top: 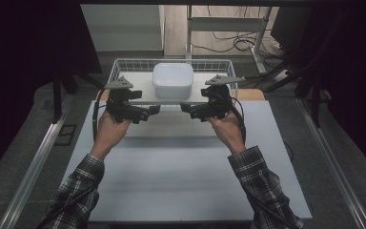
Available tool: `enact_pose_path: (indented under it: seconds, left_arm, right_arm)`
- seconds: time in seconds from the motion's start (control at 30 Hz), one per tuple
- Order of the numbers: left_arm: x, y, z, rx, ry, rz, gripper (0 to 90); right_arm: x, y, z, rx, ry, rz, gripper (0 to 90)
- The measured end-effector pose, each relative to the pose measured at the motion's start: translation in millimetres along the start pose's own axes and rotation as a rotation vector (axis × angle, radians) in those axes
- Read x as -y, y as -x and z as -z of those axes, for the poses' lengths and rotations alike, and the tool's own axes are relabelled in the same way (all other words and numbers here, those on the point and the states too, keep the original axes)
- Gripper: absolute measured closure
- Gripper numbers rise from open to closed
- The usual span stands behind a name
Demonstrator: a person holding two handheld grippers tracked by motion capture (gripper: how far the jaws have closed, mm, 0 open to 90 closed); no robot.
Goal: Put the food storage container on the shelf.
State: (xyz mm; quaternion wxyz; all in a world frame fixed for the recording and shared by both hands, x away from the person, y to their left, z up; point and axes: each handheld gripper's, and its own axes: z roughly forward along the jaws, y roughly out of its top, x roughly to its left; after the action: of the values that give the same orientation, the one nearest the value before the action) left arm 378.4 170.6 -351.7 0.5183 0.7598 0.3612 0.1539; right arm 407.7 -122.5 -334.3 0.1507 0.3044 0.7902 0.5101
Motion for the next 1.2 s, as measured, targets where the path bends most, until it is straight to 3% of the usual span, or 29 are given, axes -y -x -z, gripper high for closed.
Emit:
enact_pose_path:
  seconds: [0.17, 0.6, 0.93, 1.2]
  left_arm:
    - [9.3, 9.8, 3.7, 0.025, -0.012, -0.041, 3.7]
    - [31.8, 24.5, 5.1, 0.056, -0.011, -0.061, 3.3]
    - [60.9, 42.8, 0.7, 0.072, -0.058, -0.093, 3.3]
    - [83.4, 53.7, -2.4, 0.092, -0.054, -0.104, 3.4]
  right_arm:
    - [5.1, -7.1, 2.7, 0.002, -0.007, 0.041, 3.3]
    - [24.2, -14.5, 10.3, -0.01, -0.022, 0.061, 3.2]
    - [51.4, -23.8, 18.9, -0.047, -0.028, 0.075, 2.3]
    - [74.7, -28.4, 23.9, -0.068, -0.05, 0.093, 2.0]
